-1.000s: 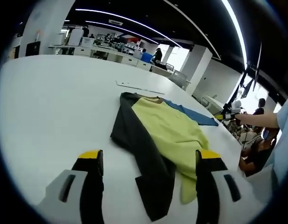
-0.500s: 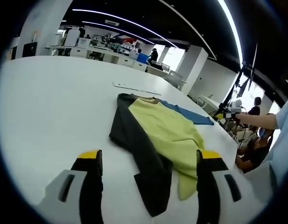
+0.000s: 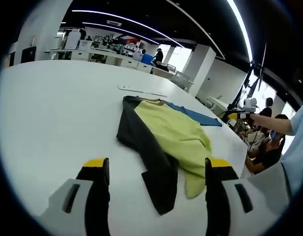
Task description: Fold the garment on the visible template until the final outline fits inside the template.
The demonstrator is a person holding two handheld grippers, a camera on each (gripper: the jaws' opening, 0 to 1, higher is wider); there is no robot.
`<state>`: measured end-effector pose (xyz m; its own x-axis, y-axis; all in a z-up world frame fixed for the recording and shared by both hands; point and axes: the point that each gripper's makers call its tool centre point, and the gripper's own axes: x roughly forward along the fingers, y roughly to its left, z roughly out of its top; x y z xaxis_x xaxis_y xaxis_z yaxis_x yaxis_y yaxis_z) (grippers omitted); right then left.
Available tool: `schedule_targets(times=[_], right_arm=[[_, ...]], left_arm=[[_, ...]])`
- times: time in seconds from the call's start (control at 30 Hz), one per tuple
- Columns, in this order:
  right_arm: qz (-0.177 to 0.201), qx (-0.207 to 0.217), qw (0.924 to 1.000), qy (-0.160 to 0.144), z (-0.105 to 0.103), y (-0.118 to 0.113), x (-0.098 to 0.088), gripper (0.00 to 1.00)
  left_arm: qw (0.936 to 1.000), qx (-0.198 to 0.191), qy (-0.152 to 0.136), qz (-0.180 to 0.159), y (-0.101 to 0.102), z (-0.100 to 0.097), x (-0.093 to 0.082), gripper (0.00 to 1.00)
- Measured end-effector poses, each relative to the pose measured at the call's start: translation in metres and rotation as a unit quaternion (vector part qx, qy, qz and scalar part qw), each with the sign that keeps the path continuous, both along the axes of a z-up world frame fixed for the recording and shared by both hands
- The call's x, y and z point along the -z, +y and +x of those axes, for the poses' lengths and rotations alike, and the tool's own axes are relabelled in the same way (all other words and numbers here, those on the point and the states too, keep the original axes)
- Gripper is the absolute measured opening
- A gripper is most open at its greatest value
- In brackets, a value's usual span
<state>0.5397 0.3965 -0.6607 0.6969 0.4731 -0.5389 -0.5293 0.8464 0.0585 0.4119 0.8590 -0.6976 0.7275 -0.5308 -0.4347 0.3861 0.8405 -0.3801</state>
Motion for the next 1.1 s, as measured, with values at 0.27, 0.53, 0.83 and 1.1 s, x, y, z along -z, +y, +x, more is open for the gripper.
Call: schedule_targets(times=[0.27,0.53,0.83,1.1], right_arm=[[0.034,-0.016,0.9991,-0.019,-0.019,0.020,-0.018,0.95],[0.061,-0.033,0.9971,-0.030,-0.043,0.040,-0.025,0.90],[0.074,-0.041,0.9960,-0.029,-0.059,0.048,-0.025,0.84],[0.077,-0.048,0.9957,-0.019,-0.066,0.052,-0.020,0.82]], left_arm=[[0.9997,0.014,0.018,0.013,-0.001,-0.019,0.013,0.66],[0.9963,0.059,0.054,0.032,-0.014,-0.044,0.030,0.42],[0.9928,0.081,0.074,0.047,-0.027,-0.049,0.045,0.36],[0.9885,0.100,0.067,0.092,-0.036,-0.049,0.050,0.25]])
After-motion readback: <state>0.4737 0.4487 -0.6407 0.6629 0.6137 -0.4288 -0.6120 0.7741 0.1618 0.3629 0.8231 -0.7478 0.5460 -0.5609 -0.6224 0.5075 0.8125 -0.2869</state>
